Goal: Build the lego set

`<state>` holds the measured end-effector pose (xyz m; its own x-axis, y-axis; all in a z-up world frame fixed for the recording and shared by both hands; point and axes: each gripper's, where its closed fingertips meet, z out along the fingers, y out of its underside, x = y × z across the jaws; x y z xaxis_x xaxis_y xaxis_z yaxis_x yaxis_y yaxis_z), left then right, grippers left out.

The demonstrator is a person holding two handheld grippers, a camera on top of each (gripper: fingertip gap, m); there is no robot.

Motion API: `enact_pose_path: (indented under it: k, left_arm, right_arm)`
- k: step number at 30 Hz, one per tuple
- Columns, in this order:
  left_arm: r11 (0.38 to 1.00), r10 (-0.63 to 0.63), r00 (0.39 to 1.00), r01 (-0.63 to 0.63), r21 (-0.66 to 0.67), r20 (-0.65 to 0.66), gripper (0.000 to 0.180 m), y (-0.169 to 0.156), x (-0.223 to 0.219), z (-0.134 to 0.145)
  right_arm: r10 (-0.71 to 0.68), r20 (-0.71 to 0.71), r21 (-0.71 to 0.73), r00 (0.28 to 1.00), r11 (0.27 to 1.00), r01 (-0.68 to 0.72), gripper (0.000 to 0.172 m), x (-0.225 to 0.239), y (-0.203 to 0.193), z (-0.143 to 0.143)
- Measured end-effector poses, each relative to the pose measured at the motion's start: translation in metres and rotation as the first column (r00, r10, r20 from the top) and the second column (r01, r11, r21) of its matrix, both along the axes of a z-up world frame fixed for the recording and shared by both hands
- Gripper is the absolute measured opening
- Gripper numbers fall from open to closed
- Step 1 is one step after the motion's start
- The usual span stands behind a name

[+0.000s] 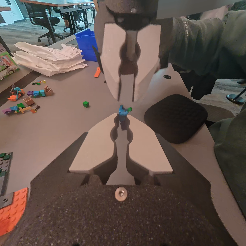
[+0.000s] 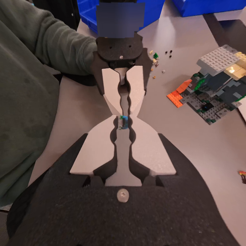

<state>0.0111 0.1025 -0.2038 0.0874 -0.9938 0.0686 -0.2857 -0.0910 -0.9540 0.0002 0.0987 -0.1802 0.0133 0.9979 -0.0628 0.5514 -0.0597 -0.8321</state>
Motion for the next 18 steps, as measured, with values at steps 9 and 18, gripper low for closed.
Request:
enact_pose_path:
  k: [9,18]
  left_arm:
    - [1.000,0.009,1.000,-0.009,0.021,-0.018,0.008,0.002,-0.001,-0.002]
    - [1.000,0.017,0.999,-0.018,-0.022,-0.049,0.008,0.008,-0.003,-0.014]
  right_arm:
    - [-0.262,0.365,0.110,0.893,0.965,0.238,0.021,0.128,0.116,-0.047]
    - [-0.147,0.551,0.005,0.822,0.985,0.174,0.024,0.127,0.115,-0.110]
